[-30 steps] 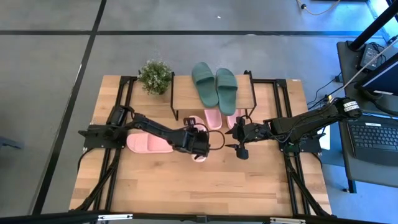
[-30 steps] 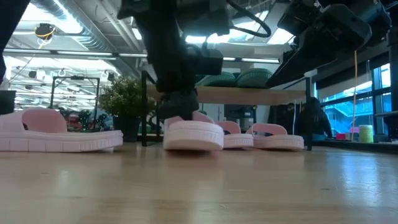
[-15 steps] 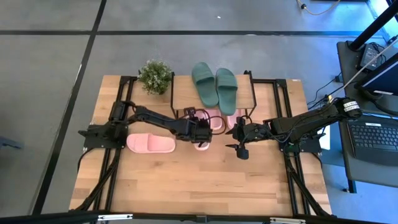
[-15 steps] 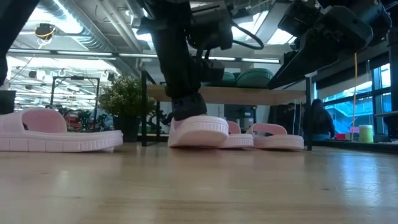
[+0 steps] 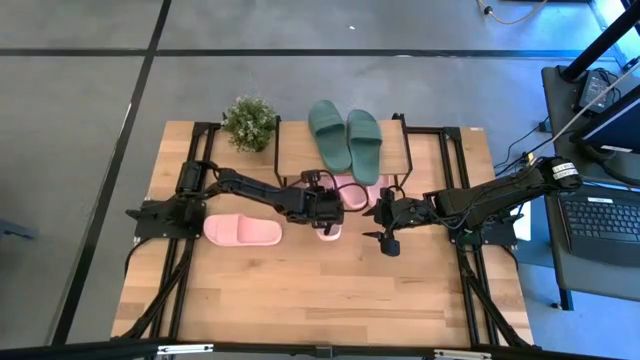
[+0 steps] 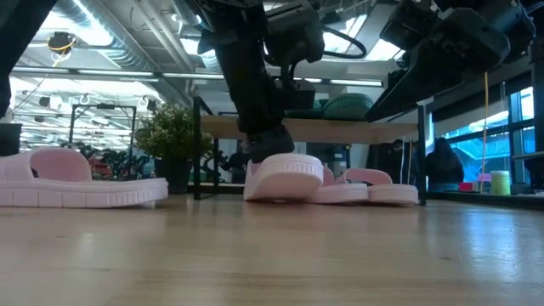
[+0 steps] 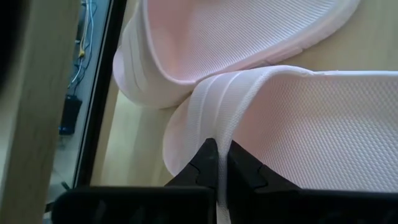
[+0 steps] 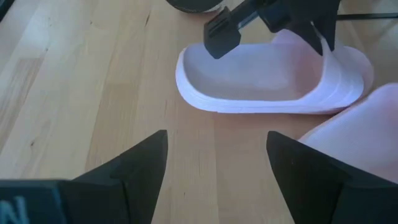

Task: Pick and place slides into the shelf
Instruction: Put the pink slipper under the shelf, then adjust the shelf on the table

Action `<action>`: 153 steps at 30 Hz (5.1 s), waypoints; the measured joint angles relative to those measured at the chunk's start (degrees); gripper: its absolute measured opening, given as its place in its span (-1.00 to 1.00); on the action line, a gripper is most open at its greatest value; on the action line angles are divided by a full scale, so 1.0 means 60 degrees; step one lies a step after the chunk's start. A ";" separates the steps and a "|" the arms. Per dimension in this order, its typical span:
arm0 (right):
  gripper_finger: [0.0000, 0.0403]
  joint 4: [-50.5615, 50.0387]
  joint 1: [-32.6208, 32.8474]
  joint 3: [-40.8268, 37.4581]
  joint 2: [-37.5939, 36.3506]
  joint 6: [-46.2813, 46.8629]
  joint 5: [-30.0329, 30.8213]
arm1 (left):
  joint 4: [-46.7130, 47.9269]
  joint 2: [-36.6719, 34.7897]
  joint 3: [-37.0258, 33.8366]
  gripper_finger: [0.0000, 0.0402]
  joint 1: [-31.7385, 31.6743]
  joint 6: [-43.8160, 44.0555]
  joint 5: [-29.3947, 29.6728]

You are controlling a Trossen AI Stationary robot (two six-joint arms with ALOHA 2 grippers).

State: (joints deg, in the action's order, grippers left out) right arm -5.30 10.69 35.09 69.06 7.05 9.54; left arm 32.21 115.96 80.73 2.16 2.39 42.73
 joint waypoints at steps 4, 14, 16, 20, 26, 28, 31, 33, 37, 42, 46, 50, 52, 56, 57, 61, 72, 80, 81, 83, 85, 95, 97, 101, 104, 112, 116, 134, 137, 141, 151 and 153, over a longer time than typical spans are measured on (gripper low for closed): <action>0.36 -0.0011 0.0002 0.0000 0.0000 0.0006 0.0000 | 0.0025 0.0000 0.0000 -0.97 -0.0073 0.0043 0.0000; 0.36 -0.0028 0.0002 0.0000 0.0000 0.0046 0.0000 | 0.0043 0.0000 0.0000 -0.95 -0.0107 0.0266 -0.0007; 0.36 -0.0029 0.0002 0.0000 0.0000 0.0051 0.0000 | 0.0043 0.0000 0.0000 -0.94 -0.0104 0.0255 -0.0087; 0.36 -0.0033 0.0002 0.0000 0.0000 0.0058 0.0000 | 0.0101 0.0000 0.0000 -0.94 -0.0103 0.0251 -0.0313; 0.36 -0.0034 -0.0001 0.0000 0.0000 0.0050 0.0000 | 0.0232 -0.0004 0.0000 -0.71 -0.0111 0.0274 -0.0691; 0.36 -0.0036 0.0002 0.0000 0.0000 0.0047 0.0003 | 0.0233 -0.0004 0.0000 -0.57 -0.0107 0.0335 -0.0722; 0.36 -0.0036 0.0002 0.0000 0.0000 0.0053 0.0000 | 0.0278 -0.0007 0.0000 -0.38 -0.0107 0.0335 -0.0711; 0.36 -0.0036 0.0002 0.0000 0.0000 0.0058 0.0000 | 0.0309 -0.0029 0.0000 -0.29 -0.0083 0.0330 -0.0711; 0.36 -0.0047 -0.0001 0.0000 0.0000 0.0058 0.0000 | 0.0443 -0.0199 0.0000 -0.22 0.0079 0.0281 -0.0671; 0.36 -0.0058 0.0002 -0.0002 0.0004 0.0047 0.0000 | 0.0936 -0.0526 0.0000 -0.21 0.0372 0.0468 -0.0687; 0.36 -0.0063 0.0002 -0.0004 0.0004 0.0066 0.0001 | 0.1400 -0.0904 0.0000 -0.21 0.0684 0.1062 -0.1037; 0.36 -0.0073 0.0002 -0.0004 0.0004 0.0153 0.0004 | 0.1419 -0.1285 0.0000 -0.21 0.0998 0.1544 -0.2900; 0.36 -0.0073 0.0002 -0.0004 0.0004 0.0234 0.0002 | 0.1062 -0.1337 0.0000 -0.21 0.1142 0.1466 -0.4311; 0.36 -0.0070 0.0002 -0.0004 0.0004 0.0261 0.0001 | -0.0123 -0.1290 0.0000 -0.21 0.1460 0.0709 -0.6589; 0.36 -0.0069 0.0002 -0.0004 0.0004 0.0279 0.0002 | -0.0514 -0.1237 0.0004 -0.21 0.1549 0.0574 -0.6869; 0.36 -0.0082 0.0002 -0.0004 0.0004 0.0313 0.0002 | -0.1072 -0.1213 -0.0004 -0.21 0.1974 0.0531 -0.6740; 0.36 -0.0093 0.0002 -0.0004 0.0004 0.0270 0.0000 | -0.1703 -0.0235 0.0001 -0.21 0.2475 0.1153 -0.5706; 0.36 -0.0102 0.0009 -0.0004 0.0305 0.0313 0.0000 | -0.1741 0.0433 -0.0007 -0.21 0.2173 0.1336 -0.5601; 0.36 -0.0106 0.0009 -0.0004 0.0413 0.0313 0.0000 | -0.1683 0.0456 -0.0006 -0.21 0.2130 0.1343 -0.5507; 0.36 -0.0074 0.0009 -0.0004 0.0688 0.0316 0.0000 | -0.1367 0.0459 -0.0007 -0.21 0.2056 0.1368 -0.5295; 0.36 -0.0071 0.0009 -0.0004 0.0974 0.0313 0.0000 | -0.1157 0.0459 -0.0007 -0.21 0.1984 0.1492 -0.5029; 0.36 0.0073 0.0009 -0.0004 0.1734 0.0310 0.0000 | -0.0429 0.0415 -0.0004 -0.21 0.1515 0.1529 -0.4261; 0.36 0.0073 0.0009 -0.0004 0.1734 0.0309 0.0000 | -0.0215 0.0415 -0.0004 -0.21 0.1405 0.1515 -0.3974; 0.36 0.0082 0.0009 -0.0004 0.1727 0.0280 0.0000 | -0.0238 0.0413 -0.0044 -0.21 0.1122 0.1196 -0.3647; 0.36 0.0087 0.0005 -0.0004 0.1727 0.0280 0.0007 | -0.0688 0.0412 -0.0302 -0.21 0.0856 0.0835 -0.3648; 0.36 0.0152 0.0009 -0.0004 0.1723 0.0277 -0.0003 | -0.1757 0.0313 -0.1220 -0.21 0.0153 0.0761 -0.3858; 0.36 0.0149 0.0009 -0.0004 0.1723 0.0276 0.0000 | -0.1873 0.0335 -0.1257 -0.21 0.0031 0.0761 -0.3980; 0.36 0.0398 0.0075 -0.0004 0.1628 0.0373 -0.0022 | -0.1168 -0.1375 -0.1341 -0.21 0.0794 0.0773 -0.6711; 0.36 0.0341 0.0075 -0.0004 0.1628 0.0496 -0.0022 | -0.1103 -0.1850 -0.1337 -0.21 0.1023 0.0830 -0.6771; 0.36 0.0275 0.0075 -0.0004 0.1628 0.0503 -0.0018 | -0.0970 -0.2689 -0.1492 -0.21 0.1312 0.1119 -0.6496; 0.36 0.0199 0.0075 -0.0004 0.1628 0.0477 0.0004 | -0.0106 -0.5144 -0.2969 -0.21 0.2584 0.3809 -0.3001; 0.36 0.0210 0.0075 -0.0004 0.1628 0.0317 0.0007 | 0.0051 -0.5361 -0.3227 -0.21 0.2904 0.4368 -0.2287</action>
State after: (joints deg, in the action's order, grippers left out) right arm -4.04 11.14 35.07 78.83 8.95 9.58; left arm 32.52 83.80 61.37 19.59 28.60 29.01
